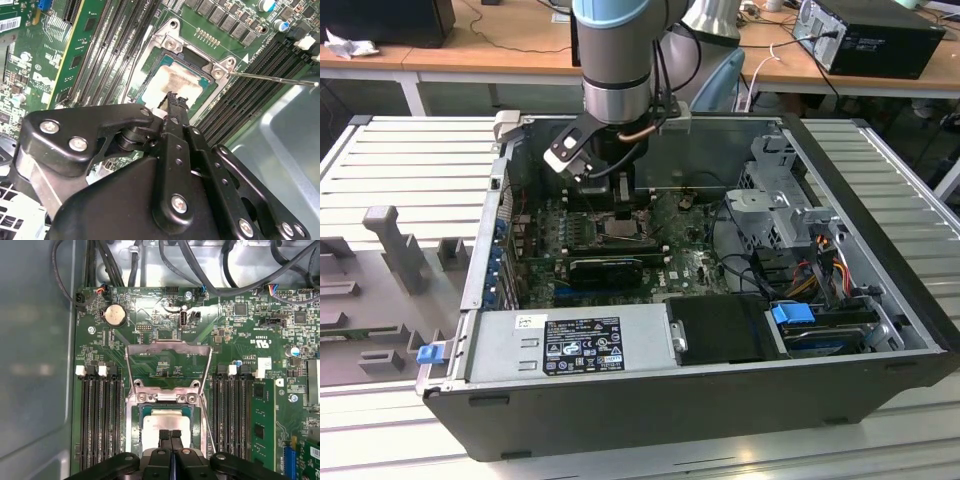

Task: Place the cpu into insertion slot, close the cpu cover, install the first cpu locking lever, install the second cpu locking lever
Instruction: 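Place the cpu into insertion slot, then close the cpu cover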

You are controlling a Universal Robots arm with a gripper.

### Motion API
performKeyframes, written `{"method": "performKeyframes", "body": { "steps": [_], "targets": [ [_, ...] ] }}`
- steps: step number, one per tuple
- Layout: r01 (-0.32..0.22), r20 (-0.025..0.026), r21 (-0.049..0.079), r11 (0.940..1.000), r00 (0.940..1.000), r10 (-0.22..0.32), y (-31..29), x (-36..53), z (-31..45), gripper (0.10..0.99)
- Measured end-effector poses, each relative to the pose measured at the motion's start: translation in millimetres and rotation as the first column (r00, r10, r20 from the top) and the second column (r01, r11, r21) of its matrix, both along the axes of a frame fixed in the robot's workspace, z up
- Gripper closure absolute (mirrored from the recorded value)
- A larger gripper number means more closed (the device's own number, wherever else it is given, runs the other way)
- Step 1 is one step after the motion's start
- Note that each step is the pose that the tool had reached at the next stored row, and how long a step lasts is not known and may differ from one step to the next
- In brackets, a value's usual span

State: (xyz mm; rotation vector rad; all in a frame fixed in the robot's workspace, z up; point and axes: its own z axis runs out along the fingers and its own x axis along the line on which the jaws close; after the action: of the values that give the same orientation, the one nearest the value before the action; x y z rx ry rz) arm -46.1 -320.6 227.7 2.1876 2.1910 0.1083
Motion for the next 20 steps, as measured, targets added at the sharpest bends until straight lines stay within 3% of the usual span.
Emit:
{"method": "performKeyframes", "body": {
  "steps": [6, 10, 11, 15, 20],
  "targets": [
    [0.0, -0.0007, 0.0, 1.0, 1.0, 0.0, 0.0, 0.6, 4.9, 0.98],
    [0.0, -0.0137, 0.0, 1.0, 0.9999, 0.0, -0.1, 7.3, 5.1, 0.98],
    [0.0, -0.0147, 0.0, 1.0, 0.9999, 0.0, -0.1, 7.6, 5.2, 0.98],
    [0.0, -0.0165, 0.0, 1.0, 0.9999, 0.0, 0.0, 7.7, 7.9, 0.98],
    [0.0, -0.0168, 0.0, 1.0, 0.9999, 0.0, 0.0, 7.8, 18.4, 0.98]
  ]
}}
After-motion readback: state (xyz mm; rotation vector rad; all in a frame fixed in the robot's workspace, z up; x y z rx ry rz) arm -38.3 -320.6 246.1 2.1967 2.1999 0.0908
